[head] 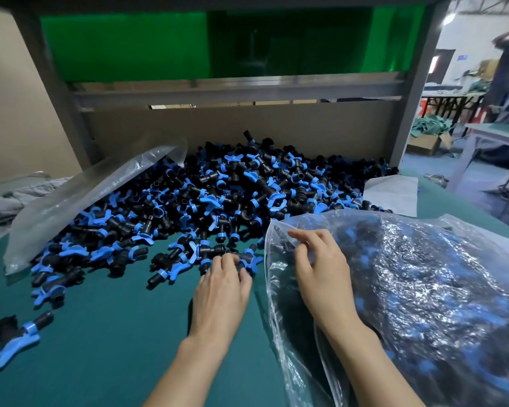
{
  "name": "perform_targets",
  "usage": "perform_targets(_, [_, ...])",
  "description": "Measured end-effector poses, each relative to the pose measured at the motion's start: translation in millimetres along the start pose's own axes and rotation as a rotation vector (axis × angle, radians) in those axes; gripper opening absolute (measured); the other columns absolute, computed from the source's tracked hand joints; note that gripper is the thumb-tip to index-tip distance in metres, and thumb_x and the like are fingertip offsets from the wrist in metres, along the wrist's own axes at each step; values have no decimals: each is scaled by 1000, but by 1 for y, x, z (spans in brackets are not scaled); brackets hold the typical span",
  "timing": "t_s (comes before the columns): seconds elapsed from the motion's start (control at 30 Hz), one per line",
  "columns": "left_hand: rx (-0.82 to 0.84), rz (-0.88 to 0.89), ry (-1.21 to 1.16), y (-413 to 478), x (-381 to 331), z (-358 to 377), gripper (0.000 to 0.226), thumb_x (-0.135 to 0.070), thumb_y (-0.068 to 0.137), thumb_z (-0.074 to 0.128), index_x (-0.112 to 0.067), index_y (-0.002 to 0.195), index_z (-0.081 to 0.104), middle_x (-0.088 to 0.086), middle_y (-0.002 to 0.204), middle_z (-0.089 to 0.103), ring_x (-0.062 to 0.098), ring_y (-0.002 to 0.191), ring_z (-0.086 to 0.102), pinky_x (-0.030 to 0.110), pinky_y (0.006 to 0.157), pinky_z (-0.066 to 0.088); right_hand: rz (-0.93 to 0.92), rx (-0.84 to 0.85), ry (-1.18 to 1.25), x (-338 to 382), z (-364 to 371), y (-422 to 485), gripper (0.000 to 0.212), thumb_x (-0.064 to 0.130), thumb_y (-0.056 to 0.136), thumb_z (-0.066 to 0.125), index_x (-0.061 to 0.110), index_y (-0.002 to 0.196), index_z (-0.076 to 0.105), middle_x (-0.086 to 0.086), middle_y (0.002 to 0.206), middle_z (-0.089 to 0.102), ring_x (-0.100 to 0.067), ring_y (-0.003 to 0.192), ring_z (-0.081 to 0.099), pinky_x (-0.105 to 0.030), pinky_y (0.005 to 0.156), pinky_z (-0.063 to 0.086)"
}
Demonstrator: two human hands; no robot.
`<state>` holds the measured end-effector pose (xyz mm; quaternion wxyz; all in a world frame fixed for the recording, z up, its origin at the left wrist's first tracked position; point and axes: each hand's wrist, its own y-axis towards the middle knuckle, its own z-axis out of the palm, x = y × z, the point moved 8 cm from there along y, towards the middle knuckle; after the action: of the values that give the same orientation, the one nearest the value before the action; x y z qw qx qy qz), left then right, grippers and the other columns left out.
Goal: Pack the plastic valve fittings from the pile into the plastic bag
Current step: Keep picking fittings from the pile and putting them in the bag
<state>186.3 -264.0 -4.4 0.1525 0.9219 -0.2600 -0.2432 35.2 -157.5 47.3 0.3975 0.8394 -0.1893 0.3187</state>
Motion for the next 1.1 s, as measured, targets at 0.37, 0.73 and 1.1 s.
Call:
perform_targets(0.37, [-184, -348, -830, -16, 43, -18, 38, -47, 102, 32, -23, 83, 53, -5, 72, 54, -2, 60, 50, 31, 62, 40, 4, 53, 8, 0, 4, -1, 27, 27, 99, 46, 27, 117, 66, 14, 103, 52, -8, 94, 54, -22, 71, 40])
perform_targets(0.73, [-162, -252, -870, -20, 30, -20, 39, -59, 93, 30, -31, 80, 53, -15, 64, 53, 9, 64, 53, 33, 66, 43, -106, 132, -86, 12, 10, -7, 30, 51, 96, 47, 34, 106, 69, 12, 105, 48, -13, 97, 48, -39, 87, 46])
perform_targets(1.1, [-84, -252, -980, -18, 27, -13, 45, -60, 93, 34, -25, 80, 60, -11, 65, 56, 12, 62, 54, 35, 64, 43, -106, 151, -114, 11, 12, -7, 43, 61, 93, 35, 35, 104, 68, 13, 108, 45, -12, 98, 42, -37, 89, 44])
